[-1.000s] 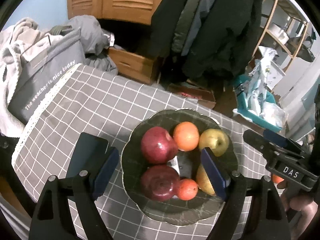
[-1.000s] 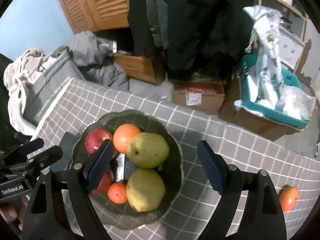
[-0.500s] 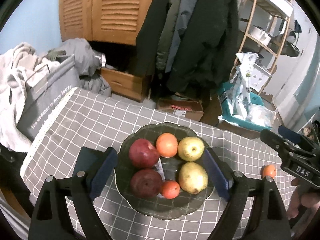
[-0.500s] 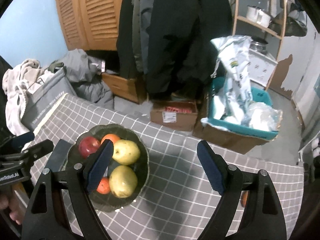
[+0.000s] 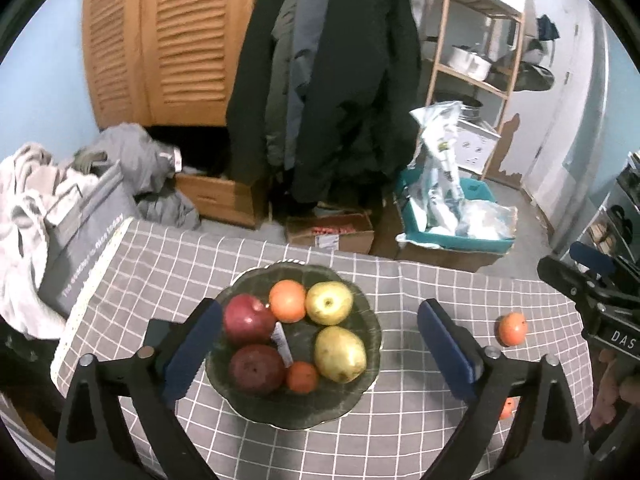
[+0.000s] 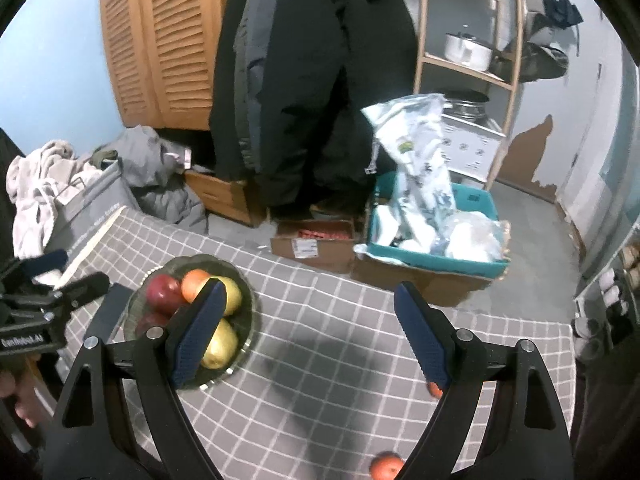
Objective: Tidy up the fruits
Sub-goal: 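Withdraw both tools from the bowl toward the loose tangerines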
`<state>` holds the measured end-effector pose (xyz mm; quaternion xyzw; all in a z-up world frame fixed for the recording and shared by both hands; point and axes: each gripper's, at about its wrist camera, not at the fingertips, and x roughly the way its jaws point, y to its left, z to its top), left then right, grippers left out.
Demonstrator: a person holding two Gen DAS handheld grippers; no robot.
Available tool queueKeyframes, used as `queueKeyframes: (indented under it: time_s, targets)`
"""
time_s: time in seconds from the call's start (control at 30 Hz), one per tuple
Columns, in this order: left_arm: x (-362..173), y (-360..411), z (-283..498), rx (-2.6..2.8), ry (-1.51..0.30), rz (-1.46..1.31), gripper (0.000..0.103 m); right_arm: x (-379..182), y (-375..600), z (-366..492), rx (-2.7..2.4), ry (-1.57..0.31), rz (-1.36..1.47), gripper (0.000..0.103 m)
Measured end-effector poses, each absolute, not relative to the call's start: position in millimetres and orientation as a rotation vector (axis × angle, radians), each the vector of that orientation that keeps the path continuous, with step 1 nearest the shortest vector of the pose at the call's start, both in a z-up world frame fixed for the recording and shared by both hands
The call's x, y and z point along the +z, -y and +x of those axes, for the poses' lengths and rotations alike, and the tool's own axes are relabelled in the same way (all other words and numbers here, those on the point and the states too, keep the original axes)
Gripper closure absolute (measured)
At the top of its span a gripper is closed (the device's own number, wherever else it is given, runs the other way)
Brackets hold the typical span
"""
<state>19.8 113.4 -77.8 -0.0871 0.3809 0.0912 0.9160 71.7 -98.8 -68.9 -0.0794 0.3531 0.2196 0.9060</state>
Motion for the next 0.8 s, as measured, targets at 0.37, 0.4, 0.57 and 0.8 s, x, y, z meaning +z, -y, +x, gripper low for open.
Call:
queueKeyframes:
  time_s: [0.37, 0.4, 0.57, 0.8]
  targets:
    - [-59.8, -66.5, 21.3, 0.131, -0.756, -0.11, 0.001, -55.6, 167.2, 49.2, 0.39, -0.703, -0.134, 0.017]
    - [-59.7, -63.1, 22.4, 0.126, -0.757, -0.104, 0.001, -55.7, 172.1, 48.3, 0.385, -0.703, -0.13, 0.017]
    - [-57.0, -39.2, 27.3, 0.093, -0.76, -0.076, 0.001, -58.4, 201.0, 47.1, 0.338, -0.716, -0.104, 0.017]
    - [-56.8, -10.8, 36.1, 0.054, -0.766, -0.041, 0.001, -59.0, 233.6, 45.3, 0.285, -0.711, -0.081, 0.017]
